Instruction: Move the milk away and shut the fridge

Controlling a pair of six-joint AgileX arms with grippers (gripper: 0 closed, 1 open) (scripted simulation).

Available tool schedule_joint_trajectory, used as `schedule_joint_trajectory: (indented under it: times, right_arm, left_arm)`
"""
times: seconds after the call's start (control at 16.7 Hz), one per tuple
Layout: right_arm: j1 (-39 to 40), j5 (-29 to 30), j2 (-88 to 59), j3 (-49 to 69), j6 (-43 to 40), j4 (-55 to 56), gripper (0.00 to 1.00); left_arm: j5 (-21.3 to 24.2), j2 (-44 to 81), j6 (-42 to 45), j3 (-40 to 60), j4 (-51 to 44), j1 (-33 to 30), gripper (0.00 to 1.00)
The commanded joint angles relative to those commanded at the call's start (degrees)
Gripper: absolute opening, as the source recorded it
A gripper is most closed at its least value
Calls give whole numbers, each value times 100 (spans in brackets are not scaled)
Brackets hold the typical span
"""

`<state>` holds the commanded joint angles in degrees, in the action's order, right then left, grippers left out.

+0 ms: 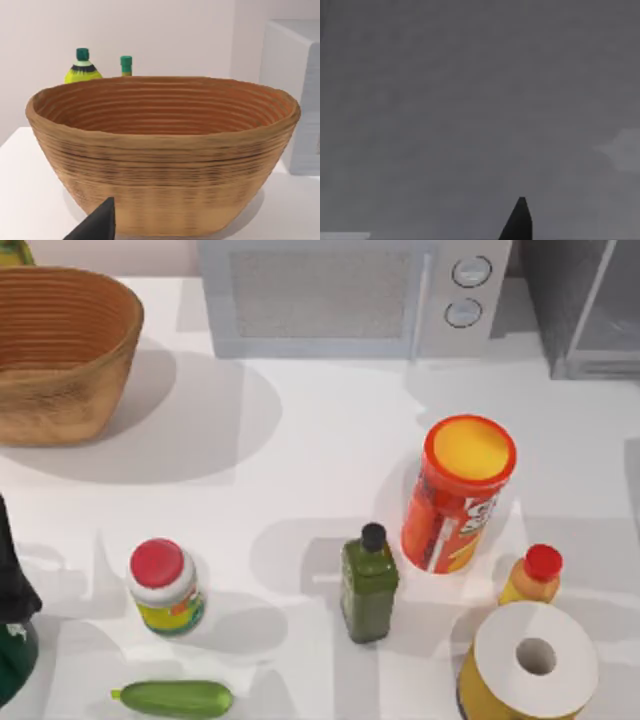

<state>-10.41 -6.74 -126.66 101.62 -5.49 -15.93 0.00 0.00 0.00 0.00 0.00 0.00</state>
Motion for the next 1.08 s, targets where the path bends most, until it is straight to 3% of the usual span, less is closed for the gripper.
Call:
schedule_joint_trajectory:
  times: [0.66, 1.08]
  right_arm:
    - [-7, -21, -22, 88, -8, -88, 0]
    - [-7, -21, -22, 88, -8, -88, 53]
  left_arm:
    - [0, 0, 0, 0, 0, 0, 100]
    - [0, 0, 0, 0, 0, 0, 100]
